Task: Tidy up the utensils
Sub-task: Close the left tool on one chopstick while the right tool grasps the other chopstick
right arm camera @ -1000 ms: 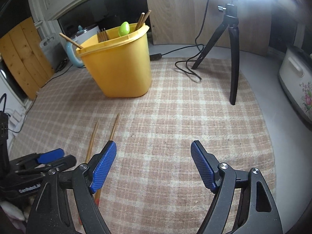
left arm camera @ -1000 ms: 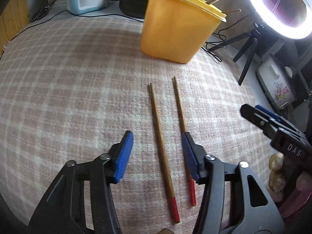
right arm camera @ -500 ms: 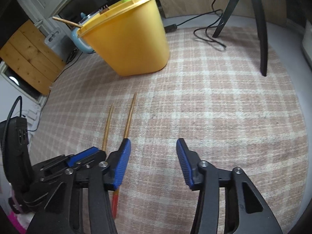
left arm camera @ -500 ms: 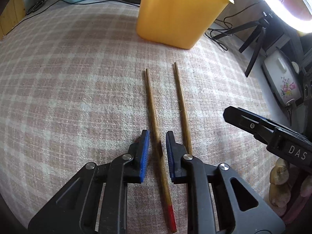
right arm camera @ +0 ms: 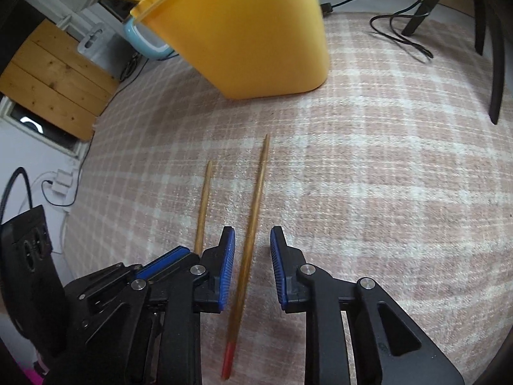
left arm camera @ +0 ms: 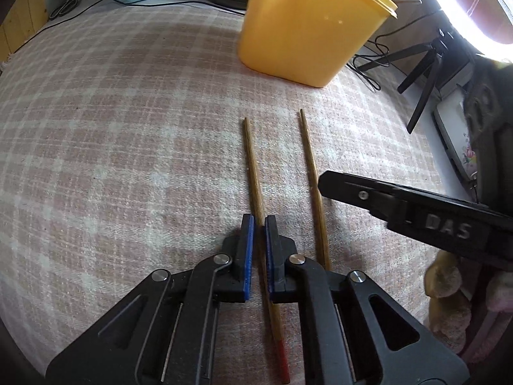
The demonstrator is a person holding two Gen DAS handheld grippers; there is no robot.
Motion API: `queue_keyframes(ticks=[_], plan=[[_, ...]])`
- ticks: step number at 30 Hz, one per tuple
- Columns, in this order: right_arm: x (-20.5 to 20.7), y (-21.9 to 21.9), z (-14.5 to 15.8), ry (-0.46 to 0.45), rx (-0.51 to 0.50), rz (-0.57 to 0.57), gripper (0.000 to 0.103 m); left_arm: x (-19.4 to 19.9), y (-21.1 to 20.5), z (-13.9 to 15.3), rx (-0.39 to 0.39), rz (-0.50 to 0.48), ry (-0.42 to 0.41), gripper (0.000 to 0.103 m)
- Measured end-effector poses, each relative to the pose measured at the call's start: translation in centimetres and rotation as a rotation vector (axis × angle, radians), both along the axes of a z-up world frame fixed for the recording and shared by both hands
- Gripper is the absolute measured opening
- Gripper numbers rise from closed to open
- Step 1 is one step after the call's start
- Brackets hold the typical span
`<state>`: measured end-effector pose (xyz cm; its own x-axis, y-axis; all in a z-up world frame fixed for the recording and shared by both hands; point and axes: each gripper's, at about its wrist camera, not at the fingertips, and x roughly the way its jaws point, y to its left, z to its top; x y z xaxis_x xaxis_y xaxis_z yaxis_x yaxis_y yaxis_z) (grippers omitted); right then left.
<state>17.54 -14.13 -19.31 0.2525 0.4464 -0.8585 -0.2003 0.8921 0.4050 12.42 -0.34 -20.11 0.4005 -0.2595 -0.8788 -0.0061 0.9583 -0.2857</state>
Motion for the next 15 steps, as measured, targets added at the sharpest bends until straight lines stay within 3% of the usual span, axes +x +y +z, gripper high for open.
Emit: queue_keyframes(ticks=[12,13,15], plan=[[1.4,4.0,-0.5,-0.013,-0.153,0.086,0.006,-0.2,1.4,0.2,-0.038,0.000,0.009,0.005],[1.4,3.9,-0.6,-0.011,-0.153,0.094,0.006,-0.1,1.2,0.1,-0.036,-0.003,0.019,0.007],[1.4,3.4,-0.6,-0.004,-0.156,0.098,0.005,0.2,0.7,-0.2,-0.030,-0.011,0.041,0.026]])
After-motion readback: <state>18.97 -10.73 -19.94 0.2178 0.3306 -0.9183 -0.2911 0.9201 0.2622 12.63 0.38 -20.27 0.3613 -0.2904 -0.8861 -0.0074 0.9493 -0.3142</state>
